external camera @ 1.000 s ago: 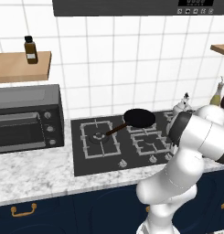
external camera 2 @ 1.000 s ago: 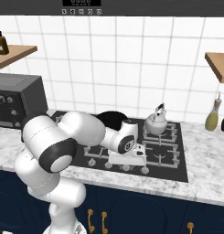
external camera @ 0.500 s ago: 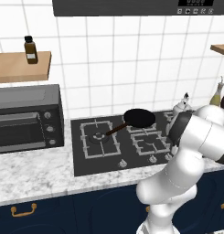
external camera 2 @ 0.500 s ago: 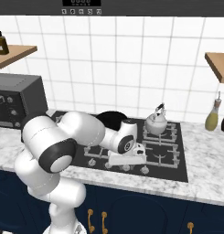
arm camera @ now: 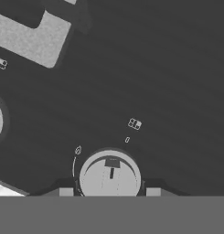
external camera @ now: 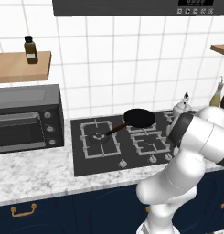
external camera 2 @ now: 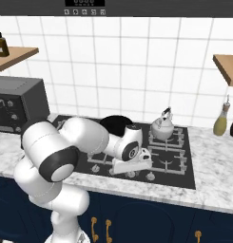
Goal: Pick the kettle from the counter and place it on a stove burner. Then turn the burner on.
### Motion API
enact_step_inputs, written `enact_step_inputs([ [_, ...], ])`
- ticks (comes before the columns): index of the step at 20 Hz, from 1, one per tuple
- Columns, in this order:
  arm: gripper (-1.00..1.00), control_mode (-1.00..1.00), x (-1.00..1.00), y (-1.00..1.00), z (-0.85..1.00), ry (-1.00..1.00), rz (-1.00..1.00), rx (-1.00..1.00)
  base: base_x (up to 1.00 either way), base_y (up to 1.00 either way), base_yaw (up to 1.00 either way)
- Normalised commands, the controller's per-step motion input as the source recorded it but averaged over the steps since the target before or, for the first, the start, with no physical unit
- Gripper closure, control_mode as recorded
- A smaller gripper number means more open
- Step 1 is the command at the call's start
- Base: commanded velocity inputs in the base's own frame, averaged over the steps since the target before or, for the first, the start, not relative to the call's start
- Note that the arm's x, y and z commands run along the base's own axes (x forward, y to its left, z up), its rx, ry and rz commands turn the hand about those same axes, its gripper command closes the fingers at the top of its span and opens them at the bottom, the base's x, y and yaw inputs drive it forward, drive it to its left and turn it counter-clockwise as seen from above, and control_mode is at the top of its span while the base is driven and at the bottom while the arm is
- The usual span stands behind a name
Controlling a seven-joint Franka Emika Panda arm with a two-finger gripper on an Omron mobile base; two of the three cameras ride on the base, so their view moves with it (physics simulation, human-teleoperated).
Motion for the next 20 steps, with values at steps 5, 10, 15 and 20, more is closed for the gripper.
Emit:
enact_step_inputs([
  [5, 1.0, -1.0, 0.0, 0.0, 0.0, -0.02, 0.15, 0.0, 0.0, 0.0, 0.0],
  [10, 1.0, -1.0, 0.0, 0.0, 0.0, -0.02, 0.14, 0.0, 0.0, 0.0, 0.0],
  [15, 1.0, -1.0, 0.0, 0.0, 0.0, -0.02, 0.14, 0.0, 0.0, 0.0, 0.0],
  [20, 1.0, -1.0, -0.11, 0.0, -0.1, -0.04, 0.17, 0.0, 0.0, 0.0, 0.0],
])
